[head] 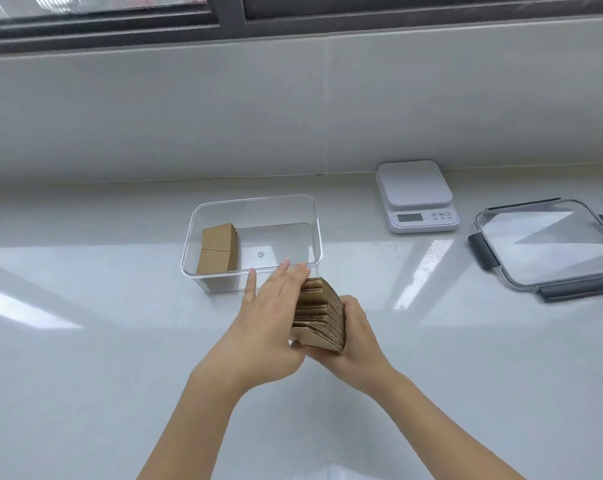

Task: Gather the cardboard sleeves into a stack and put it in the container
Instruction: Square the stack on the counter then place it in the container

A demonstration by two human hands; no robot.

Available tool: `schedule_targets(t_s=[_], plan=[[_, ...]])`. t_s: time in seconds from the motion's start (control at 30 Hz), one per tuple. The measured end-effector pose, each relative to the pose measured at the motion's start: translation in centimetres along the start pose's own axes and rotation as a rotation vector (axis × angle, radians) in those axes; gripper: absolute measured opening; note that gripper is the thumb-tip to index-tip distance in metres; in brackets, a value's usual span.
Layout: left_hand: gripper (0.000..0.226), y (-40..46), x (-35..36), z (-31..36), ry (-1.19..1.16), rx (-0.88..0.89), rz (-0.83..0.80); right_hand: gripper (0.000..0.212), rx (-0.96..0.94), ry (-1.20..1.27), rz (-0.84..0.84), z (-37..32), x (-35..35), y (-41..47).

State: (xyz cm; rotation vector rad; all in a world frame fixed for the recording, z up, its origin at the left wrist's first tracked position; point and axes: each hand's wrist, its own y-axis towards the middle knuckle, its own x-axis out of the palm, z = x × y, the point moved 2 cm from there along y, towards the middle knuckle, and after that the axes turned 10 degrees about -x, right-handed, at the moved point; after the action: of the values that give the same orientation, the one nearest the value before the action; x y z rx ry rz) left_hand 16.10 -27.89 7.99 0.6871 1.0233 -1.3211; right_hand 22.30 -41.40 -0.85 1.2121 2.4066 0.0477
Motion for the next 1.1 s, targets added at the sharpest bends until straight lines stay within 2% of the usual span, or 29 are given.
schedule_targets(t_s=[0.13, 0.3, 0.47, 0.7, 0.9, 1.0, 1.1], plan=[[0.089, 0.7, 1.0, 1.8, 0.176, -0.009, -0.013, 0.058, 0.087, 0.127, -0.013, 1.1, -0.1, -0.8], [0.097, 1.3, 1.7, 3.4, 0.234, 0.071, -0.017, 0.055, 0.113, 0.166, 0.004, 1.7, -0.6, -1.5], [0.105, 1.9, 2.4, 4.5, 0.183, 0.09, -0.002, 0.049, 0.105, 0.161, 0.027, 2.0, -0.3, -1.7], [0.111, 2.8, 6.0, 3.5, 0.106, 0.096, -0.007, 0.075, 0.12, 0.125, 0.014, 2.6, -0.8, -2.7], [0.108, 2.4, 5.6, 3.7, 0.207, 0.153, 0.069, 0.057, 0.143, 0.145, 0.042, 1.9, -0.6, -2.6], [0.106, 1.6, 5.4, 3.6, 0.204, 0.18, 0.146, 0.06, 0.118, 0.169, 0.059, 1.6, -0.7, -2.5], [0.101, 1.0, 7.0, 2.9, 0.095, 0.137, 0.095, 0.064, 0.124, 0.104, -0.024, 2.6, -0.3, -3.0]])
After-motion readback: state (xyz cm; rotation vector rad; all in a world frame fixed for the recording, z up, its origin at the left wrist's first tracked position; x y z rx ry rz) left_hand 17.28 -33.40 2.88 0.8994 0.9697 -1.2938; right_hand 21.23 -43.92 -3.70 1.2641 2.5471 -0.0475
